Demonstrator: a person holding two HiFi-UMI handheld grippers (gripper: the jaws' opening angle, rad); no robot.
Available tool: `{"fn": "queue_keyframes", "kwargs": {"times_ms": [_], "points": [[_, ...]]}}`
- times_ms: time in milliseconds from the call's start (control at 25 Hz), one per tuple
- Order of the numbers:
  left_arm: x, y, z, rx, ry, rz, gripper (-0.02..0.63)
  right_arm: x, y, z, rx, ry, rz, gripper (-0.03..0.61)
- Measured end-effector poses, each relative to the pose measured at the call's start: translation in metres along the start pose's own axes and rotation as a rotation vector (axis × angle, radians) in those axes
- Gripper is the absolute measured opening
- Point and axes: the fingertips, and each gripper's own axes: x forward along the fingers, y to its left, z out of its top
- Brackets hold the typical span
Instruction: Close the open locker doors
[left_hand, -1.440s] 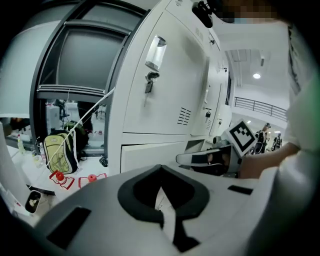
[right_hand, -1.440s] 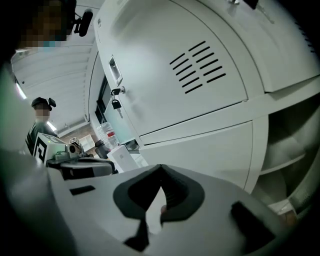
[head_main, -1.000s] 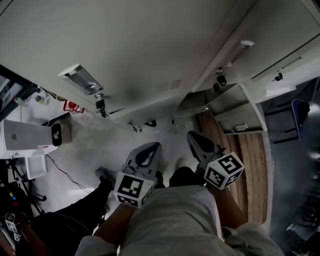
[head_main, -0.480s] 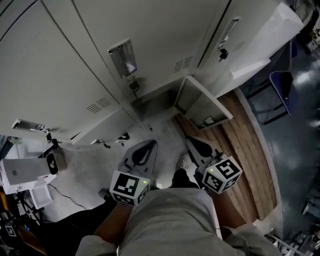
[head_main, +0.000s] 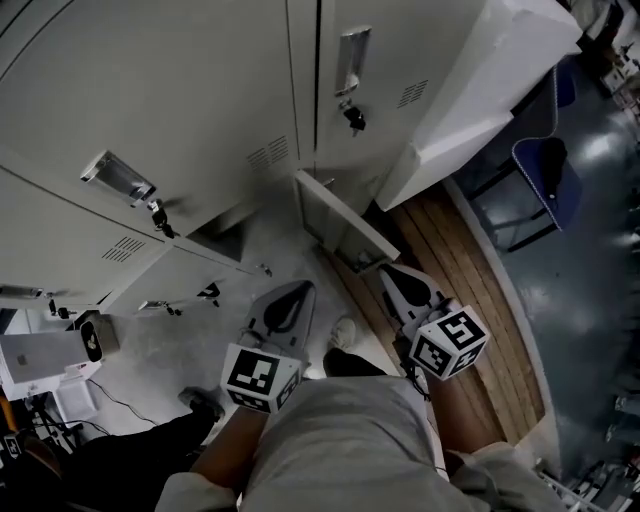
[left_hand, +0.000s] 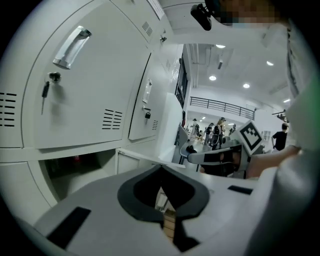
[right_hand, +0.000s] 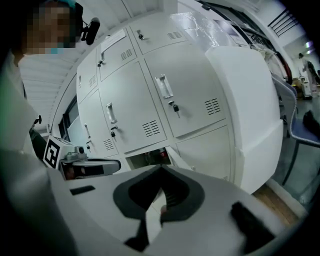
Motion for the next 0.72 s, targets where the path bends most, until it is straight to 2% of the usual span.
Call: {"fn": "queue_keyframes", "kwargs": {"times_ms": [400,720], "points": [[0.047,-0.029,0.007,0.012,0.017,0.011,0.015,-0.021,-0.084,-0.006,0.017,0.031,-0.061,0.028],[0.053,-0.02,0.005,-0.007,0.032,0.068,0.015,0.006,-0.105,-0.019,0.024,0.082,-0.021,0.028]]}}
